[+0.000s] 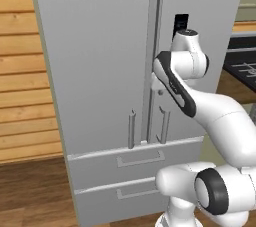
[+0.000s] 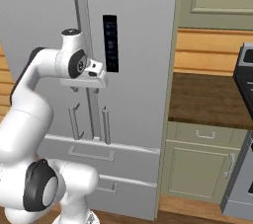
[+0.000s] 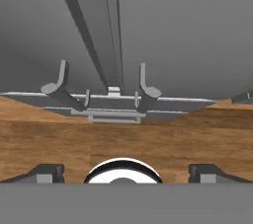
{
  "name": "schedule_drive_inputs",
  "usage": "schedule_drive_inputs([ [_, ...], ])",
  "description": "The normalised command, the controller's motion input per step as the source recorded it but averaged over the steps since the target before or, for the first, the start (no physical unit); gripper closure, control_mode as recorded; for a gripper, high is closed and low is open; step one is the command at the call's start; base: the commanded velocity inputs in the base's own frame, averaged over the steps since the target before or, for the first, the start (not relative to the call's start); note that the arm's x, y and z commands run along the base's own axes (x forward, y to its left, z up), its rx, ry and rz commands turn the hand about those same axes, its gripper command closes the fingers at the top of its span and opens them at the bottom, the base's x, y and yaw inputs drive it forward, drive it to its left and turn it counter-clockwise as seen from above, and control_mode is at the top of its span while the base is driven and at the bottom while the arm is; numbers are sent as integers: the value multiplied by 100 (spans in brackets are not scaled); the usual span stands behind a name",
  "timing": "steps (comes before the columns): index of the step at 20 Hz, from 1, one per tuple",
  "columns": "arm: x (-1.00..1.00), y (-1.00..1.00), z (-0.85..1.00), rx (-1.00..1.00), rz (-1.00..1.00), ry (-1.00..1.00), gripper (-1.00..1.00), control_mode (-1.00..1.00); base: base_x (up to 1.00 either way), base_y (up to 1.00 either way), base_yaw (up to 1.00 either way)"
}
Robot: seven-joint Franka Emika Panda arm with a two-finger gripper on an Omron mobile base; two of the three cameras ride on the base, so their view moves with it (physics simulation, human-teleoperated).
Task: Take the strawberry from the fridge and place it on top of the pancake, located on the dining counter.
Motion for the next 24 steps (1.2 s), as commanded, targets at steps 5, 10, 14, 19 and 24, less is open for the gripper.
schedule_drive_inputs([
  [5,24,-43,-48,3,0,20,-100,-100,0,0,0],
  [10,3,-29,-29,3,0,2,-100,-100,0,0,0],
  [14,12,-3,-33,0,0,1,-100,-100,0,0,0],
  [19,19,0,-30,0,0,5,-100,-100,0,0,0],
  [24,6,1,-22,-1,0,0,-100,-100,0,0,0],
])
